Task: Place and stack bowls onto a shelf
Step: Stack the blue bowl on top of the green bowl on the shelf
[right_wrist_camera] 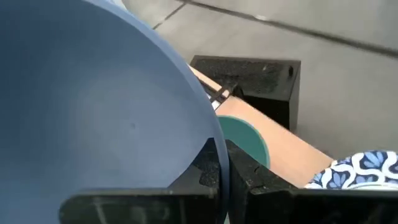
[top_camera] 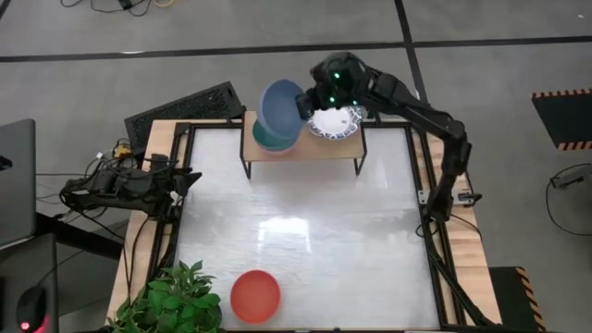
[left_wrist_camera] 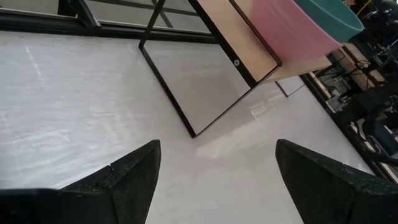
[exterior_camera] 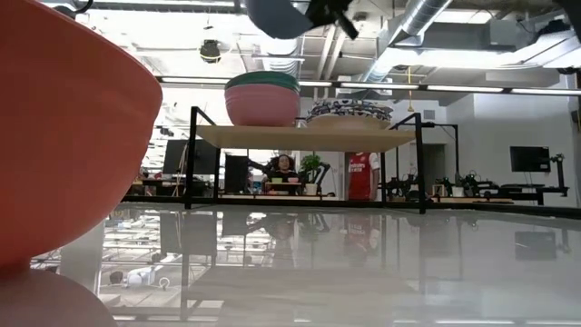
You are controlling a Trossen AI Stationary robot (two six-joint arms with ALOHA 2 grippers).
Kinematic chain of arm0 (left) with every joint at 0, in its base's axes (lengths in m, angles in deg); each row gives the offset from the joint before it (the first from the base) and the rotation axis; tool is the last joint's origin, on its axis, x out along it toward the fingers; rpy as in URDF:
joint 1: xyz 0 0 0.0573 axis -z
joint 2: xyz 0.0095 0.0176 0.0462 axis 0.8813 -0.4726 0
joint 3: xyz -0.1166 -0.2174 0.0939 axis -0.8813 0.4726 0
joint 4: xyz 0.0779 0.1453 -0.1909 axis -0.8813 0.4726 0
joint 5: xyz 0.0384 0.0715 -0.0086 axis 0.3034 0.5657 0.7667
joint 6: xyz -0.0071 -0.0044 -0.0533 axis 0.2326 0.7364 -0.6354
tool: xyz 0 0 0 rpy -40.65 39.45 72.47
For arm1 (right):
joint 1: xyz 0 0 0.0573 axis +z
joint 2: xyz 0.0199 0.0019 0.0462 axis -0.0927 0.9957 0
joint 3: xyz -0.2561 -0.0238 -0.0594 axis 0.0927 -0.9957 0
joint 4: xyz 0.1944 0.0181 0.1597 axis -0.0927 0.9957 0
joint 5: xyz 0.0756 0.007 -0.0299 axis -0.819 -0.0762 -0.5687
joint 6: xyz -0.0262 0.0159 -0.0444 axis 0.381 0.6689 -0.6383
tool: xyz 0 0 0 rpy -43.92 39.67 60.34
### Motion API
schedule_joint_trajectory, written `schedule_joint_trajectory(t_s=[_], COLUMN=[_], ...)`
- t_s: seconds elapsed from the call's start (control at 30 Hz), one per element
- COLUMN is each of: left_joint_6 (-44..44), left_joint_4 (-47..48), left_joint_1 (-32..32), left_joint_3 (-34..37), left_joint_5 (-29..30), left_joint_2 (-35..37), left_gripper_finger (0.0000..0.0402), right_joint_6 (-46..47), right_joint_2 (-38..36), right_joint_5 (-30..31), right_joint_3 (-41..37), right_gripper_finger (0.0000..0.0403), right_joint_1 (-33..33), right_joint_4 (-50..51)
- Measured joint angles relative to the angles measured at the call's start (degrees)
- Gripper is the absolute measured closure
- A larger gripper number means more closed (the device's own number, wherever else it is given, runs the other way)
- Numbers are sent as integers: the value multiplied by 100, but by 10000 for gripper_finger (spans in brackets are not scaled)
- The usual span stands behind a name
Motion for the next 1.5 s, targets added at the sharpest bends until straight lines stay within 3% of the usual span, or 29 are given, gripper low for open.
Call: schedule_joint_trajectory(t_s=[0.23, 0.73, 1.17, 1.5], left_joint_6=[-1, 12, 8, 10], left_joint_4=[2, 2, 4, 2], left_joint_1=[2, 1, -1, 0], left_joint_3=[0, 0, 0, 2], left_joint_5=[0, -2, 2, 0], left_joint_2=[0, 0, 0, 2], left_gripper_finger=[100, 100, 100, 100], right_joint_6=[156, 113, -64, -132], right_joint_2=[586, 1218, 1218, 1174], right_joint_5=[-434, -843, -855, -855], right_joint_3=[180, 187, 187, 434], right_gripper_finger=[379, 374, 307, 202], right_joint_1=[-395, -476, -520, -671], right_joint_4=[90, 507, 525, 479])
